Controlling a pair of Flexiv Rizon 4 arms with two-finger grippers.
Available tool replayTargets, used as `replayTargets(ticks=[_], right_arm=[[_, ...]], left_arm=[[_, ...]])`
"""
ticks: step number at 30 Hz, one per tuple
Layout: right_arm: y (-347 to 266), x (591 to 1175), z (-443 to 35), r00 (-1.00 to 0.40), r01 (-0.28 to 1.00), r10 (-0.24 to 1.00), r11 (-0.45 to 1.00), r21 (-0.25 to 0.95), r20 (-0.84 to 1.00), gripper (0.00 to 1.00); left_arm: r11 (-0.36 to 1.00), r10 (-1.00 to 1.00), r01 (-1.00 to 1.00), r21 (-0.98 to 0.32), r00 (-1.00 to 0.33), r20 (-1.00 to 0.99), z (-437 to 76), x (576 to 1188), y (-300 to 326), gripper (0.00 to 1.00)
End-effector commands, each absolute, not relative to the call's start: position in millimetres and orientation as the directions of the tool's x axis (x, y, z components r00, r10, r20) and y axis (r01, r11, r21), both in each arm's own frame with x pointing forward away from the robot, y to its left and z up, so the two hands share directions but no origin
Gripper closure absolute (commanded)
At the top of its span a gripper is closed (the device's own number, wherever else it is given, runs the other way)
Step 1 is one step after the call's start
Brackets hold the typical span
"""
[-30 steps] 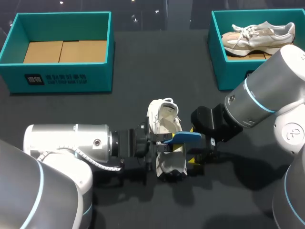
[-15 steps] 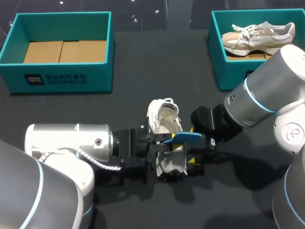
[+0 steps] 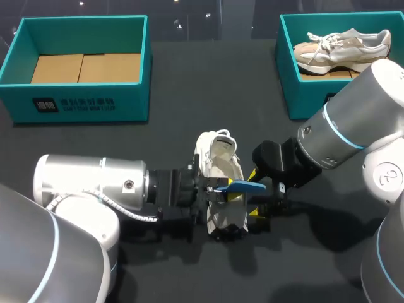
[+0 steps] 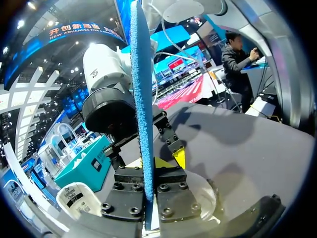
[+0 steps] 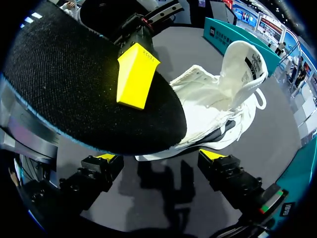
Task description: Take the shoe out of the shoebox, open the shoe tongue, remove and reinsert the insole, then place the shoe into the shoebox
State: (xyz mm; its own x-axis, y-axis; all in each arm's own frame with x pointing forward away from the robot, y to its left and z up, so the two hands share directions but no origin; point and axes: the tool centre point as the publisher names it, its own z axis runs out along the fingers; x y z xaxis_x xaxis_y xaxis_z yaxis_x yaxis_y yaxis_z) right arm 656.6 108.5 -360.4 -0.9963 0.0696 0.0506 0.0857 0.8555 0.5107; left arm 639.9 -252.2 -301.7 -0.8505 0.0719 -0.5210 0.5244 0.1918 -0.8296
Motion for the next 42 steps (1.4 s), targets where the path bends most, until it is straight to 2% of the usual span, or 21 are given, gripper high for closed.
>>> replayTargets(ticks=[1,42], right_arm=[[108.5,655.6,-361.2,-0.996,0.086,0.071,0.855,0.512,0.049,0.0],[108.5,655.6,-361.2,-0.996,0.086,0.071,0.855,0.512,0.049,0.0]], left_arm=[[0.186,0.083,0.534,-0.825,-0.845,-0.528,-301.2,638.9,-250.6,1.0],[0.189,0.154,0.677,-0.711,-0.736,-0.659,-319.1,648.1,-245.0,1.0]])
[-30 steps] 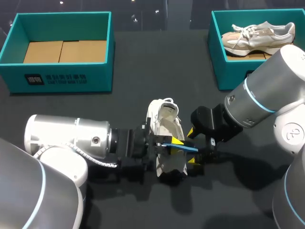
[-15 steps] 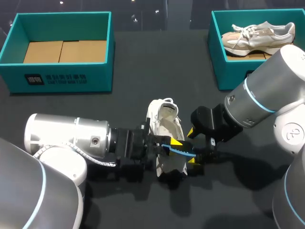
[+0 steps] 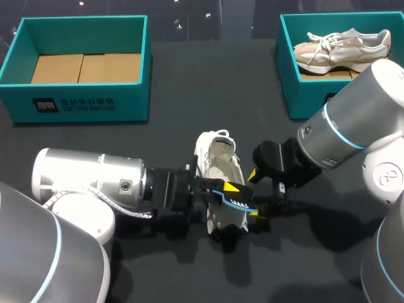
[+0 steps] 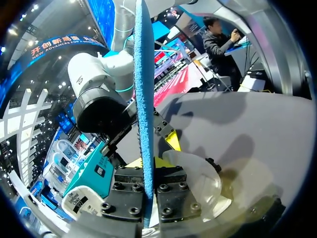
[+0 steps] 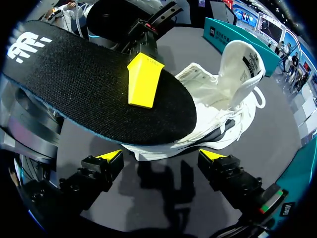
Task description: Take the shoe out of the shoebox, open the shoe tongue, remove and reinsert the insole, then place the shoe into the shoebox
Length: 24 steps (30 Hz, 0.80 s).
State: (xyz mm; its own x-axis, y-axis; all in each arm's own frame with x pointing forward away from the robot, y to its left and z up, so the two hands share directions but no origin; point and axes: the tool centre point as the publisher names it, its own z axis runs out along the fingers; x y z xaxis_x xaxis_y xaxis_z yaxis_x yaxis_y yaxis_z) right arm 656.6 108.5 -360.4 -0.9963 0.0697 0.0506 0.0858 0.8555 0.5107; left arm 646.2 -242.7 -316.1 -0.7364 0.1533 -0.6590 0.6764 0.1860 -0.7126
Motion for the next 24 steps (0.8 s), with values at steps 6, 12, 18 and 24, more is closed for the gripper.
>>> replayTargets(ticks=[6,12,18,24], right_arm=[[108.5,655.6,-361.2,-0.996,0.086,0.071,0.855,0.512,0.049,0.0],[108.5,655.6,-361.2,-0.996,0.086,0.071,0.855,0.512,0.049,0.0],[108.5,655.6,-361.2,-0.996,0.086,0.071,0.855,0.512,0.049,0.0],[108.5,655.6,-361.2,-0.996,0.086,0.071,0.855,0.512,0.049,0.0]], left_arm=[[0.198,0.147,0.671,-0.715,-0.741,-0.655,-323.7,652.4,-244.8,1.0],[0.21,0.136,0.664,-0.718,-0.747,-0.651,-329.5,657.2,-244.6,1.0],[0.224,0.125,0.658,-0.719,-0.751,-0.648,-335.1,662.3,-242.7,1.0],[0.238,0.114,0.651,-0.721,-0.755,-0.645,-338.5,668.0,-240.6,1.0]])
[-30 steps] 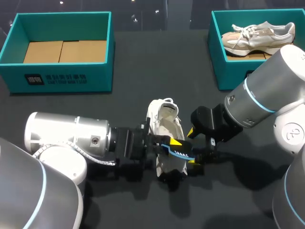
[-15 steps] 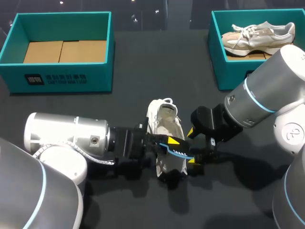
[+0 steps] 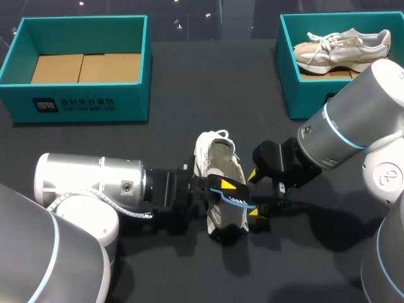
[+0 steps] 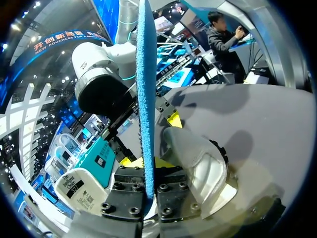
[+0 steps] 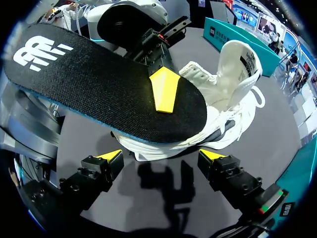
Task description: Take the shoe out of the shoebox, open the shoe tongue, remove and reinsert the insole, then place the shoe into the shoebox
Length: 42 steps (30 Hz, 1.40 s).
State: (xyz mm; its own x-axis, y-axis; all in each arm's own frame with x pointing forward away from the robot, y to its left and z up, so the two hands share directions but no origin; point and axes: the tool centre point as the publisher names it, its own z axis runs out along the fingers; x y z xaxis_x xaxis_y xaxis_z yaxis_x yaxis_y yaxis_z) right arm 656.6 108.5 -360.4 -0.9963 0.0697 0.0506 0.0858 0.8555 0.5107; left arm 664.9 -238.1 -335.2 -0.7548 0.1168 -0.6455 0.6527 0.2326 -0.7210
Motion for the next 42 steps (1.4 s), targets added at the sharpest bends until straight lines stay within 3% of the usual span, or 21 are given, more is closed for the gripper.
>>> replayTargets(ticks=[1,35,36,37,42], right_arm=[[108.5,655.6,-361.2,-0.996,0.086,0.071,0.855,0.512,0.049,0.0],[108.5,655.6,-361.2,-0.996,0.086,0.071,0.855,0.512,0.049,0.0],[108.5,655.6,-361.2,-0.996,0.086,0.071,0.855,0.512,0.049,0.0],[108.5,655.6,-361.2,-0.996,0.086,0.071,0.855,0.512,0.049,0.0],[108.5,655.6,-361.2,-0.996,0.086,0.071,0.855,0.512,0.049,0.0]], left_arm=[[0.24,0.111,0.65,-0.721,-0.756,-0.645,-339.0,668.9,-240.2,1.0],[0.32,0.104,0.63,-0.708,-0.766,-0.634,-353.7,689.0,-238.1,1.0],[0.316,0.102,0.628,-0.711,-0.767,-0.633,-352.5,688.2,-237.7,0.99],[0.312,0.102,0.627,-0.714,-0.769,-0.631,-350.7,687.0,-237.2,0.9],[0.299,0.096,0.629,-0.718,-0.768,-0.633,-345.1,683.6,-236.3,0.78]])
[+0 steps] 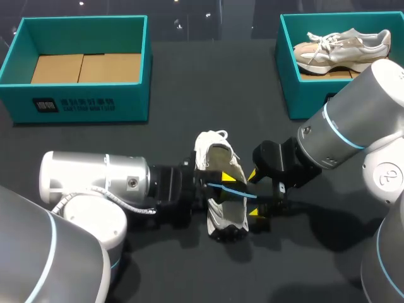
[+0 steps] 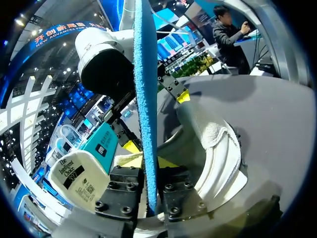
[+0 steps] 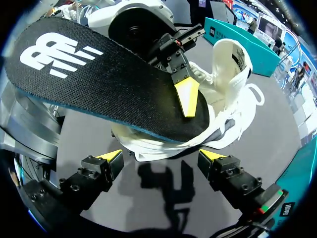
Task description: Take the shoe out of the shoebox, open the shoe tongue, remove and reinsert the insole, then place the shoe into the shoebox
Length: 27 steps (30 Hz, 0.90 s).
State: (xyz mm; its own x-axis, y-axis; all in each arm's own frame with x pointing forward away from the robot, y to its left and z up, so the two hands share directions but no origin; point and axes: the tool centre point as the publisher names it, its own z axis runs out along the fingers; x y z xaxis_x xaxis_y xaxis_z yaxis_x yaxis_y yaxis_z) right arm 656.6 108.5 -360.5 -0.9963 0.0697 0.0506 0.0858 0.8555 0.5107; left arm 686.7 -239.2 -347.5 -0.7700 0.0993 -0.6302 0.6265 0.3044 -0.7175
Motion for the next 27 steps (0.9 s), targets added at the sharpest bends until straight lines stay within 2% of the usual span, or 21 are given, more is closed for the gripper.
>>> replayTargets(ticks=[1,21,27], right_arm=[[108.5,655.6,-361.2,-0.996,0.086,0.071,0.855,0.512,0.049,0.0],[108.5,655.6,-361.2,-0.996,0.086,0.071,0.855,0.512,0.049,0.0],[108.5,655.6,-361.2,-0.996,0.086,0.071,0.855,0.512,0.049,0.0]], left_arm=[[0.295,0.095,0.628,-0.72,-0.769,-0.632,-343.7,682.5,-236.1,0.77],[0.235,0.087,0.654,-0.719,-0.751,-0.655,-315.2,658.2,-241.4,0.72],[0.218,0.087,0.668,-0.712,-0.74,-0.667,-313.4,654.7,-246.7,0.77]])
